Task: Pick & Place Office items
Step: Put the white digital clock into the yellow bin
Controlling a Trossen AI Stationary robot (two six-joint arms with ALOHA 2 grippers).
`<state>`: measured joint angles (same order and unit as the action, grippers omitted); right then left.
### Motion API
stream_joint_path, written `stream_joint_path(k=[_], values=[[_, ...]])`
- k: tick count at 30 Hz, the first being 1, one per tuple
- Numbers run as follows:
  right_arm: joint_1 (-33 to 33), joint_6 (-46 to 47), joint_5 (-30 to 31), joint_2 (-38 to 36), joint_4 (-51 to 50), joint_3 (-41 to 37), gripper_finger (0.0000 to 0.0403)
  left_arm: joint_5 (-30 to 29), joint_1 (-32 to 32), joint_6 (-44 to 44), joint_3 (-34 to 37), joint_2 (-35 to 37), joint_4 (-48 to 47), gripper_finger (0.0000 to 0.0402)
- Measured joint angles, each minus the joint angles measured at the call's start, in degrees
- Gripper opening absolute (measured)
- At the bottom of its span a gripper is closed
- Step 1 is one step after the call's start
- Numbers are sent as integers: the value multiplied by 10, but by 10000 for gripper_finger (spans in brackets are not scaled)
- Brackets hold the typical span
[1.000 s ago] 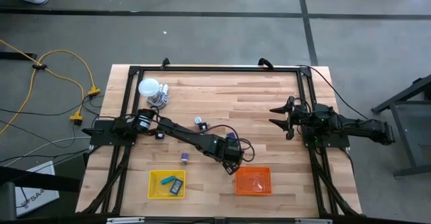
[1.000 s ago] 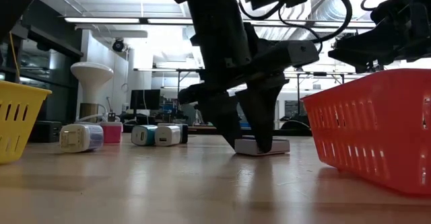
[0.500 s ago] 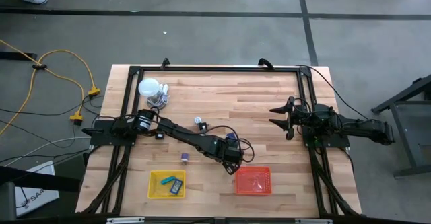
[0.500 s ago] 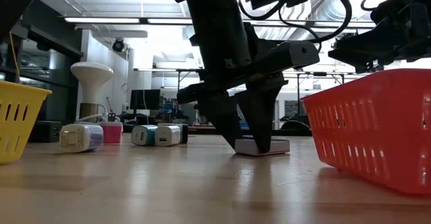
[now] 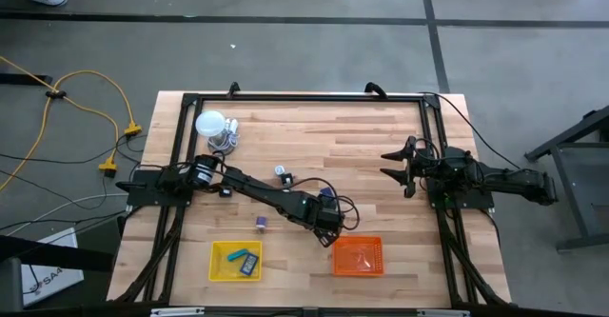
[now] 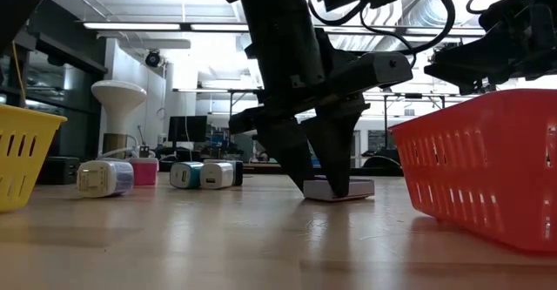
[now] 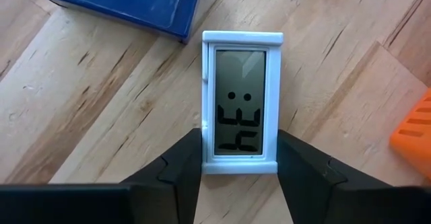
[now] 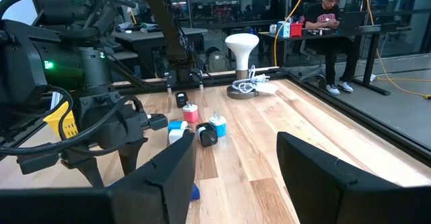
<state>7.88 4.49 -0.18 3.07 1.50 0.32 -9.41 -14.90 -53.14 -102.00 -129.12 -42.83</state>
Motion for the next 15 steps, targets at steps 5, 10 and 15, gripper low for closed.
stream_joint_path(k=[5,10,15], values=[[0,0,0,0,0,0,195,0,0,0,0,0,0,157],[0,0,0,0,0,0,195,0,0,0,0,2,-2,157],[0,0,0,0,0,0,195,-4,-2,-12,2,11,-24,157]])
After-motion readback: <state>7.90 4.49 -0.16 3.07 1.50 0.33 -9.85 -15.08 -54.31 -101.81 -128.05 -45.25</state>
